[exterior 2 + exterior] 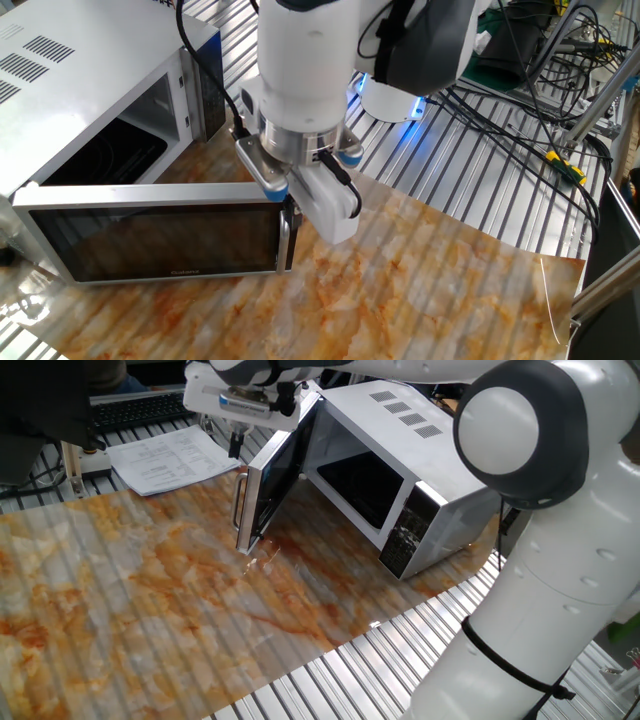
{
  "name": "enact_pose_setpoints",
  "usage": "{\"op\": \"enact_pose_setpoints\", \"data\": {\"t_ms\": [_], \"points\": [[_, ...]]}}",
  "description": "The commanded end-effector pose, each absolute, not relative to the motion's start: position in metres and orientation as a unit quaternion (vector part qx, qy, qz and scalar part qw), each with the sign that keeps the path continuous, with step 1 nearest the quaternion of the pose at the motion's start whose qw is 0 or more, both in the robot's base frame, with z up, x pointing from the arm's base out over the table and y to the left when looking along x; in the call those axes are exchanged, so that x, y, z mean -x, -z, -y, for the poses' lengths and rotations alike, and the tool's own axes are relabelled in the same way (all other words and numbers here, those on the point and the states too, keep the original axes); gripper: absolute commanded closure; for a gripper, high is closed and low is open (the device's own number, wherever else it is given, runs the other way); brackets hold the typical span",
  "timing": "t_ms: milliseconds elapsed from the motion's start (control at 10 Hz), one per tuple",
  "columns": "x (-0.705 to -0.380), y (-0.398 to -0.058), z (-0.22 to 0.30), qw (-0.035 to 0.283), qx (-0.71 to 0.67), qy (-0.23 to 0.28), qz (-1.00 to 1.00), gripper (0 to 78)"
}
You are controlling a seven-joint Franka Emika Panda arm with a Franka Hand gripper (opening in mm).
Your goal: Close the microwave door
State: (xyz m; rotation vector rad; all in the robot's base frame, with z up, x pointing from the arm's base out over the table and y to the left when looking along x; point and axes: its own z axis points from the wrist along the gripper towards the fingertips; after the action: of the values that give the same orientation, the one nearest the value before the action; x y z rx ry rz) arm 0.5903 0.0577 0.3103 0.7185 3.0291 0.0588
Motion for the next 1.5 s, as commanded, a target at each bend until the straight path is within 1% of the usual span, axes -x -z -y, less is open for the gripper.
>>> {"op": "enact_pose_setpoints", "data": {"t_ms": [100, 300, 600, 1500], "points": [[-0.583, -0.303, -0.050, 0.018, -0.223, -0.008, -0.975, 77.6], [-0.578, -0.298, -0.045, 0.020, -0.222, 0.005, -0.975, 77.6], [-0.568, -0.294, -0.043, 0.019, -0.217, 0.008, -0.976, 77.6], [-0.534, -0.292, -0.005, 0.018, -0.143, -0.001, -0.990, 77.6]]}}
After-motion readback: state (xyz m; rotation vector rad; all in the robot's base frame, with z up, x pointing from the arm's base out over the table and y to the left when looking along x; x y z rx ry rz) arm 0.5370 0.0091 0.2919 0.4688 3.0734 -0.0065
